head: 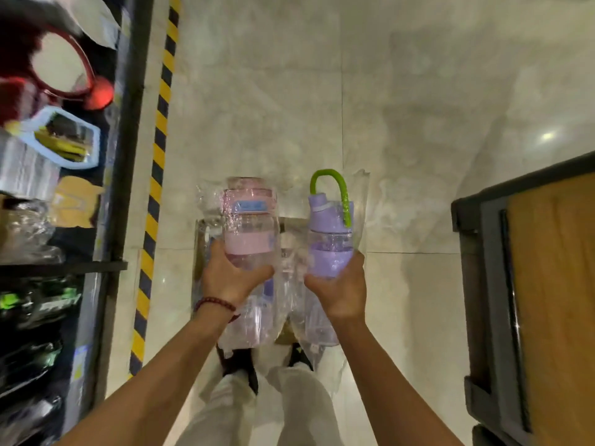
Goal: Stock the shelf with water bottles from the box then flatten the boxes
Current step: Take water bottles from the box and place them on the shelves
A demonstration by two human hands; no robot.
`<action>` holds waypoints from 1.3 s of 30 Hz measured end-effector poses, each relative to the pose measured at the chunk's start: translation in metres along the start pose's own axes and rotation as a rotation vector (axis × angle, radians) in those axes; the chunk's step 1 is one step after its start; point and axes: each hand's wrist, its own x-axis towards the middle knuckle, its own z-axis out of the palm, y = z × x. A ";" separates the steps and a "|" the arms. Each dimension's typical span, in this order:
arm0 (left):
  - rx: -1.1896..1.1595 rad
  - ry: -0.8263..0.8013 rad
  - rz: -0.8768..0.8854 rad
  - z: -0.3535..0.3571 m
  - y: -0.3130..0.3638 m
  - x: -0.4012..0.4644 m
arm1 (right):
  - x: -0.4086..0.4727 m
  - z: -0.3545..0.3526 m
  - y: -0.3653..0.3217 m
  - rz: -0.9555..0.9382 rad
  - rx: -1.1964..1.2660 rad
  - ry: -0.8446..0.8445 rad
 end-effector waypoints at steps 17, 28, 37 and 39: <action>-0.262 -0.033 0.330 -0.194 0.096 -0.191 | -0.232 -0.046 -0.154 -0.395 0.107 -0.080; -0.418 0.328 0.247 -0.199 0.063 -0.273 | -0.245 -0.055 -0.154 -0.525 -0.004 -0.425; -0.593 0.771 -0.011 -0.171 -0.041 -0.389 | -0.297 -0.035 -0.090 -0.543 -0.041 -0.908; -0.628 0.879 -0.046 -0.172 -0.059 -0.420 | -0.316 -0.025 -0.080 -0.573 -0.125 -1.006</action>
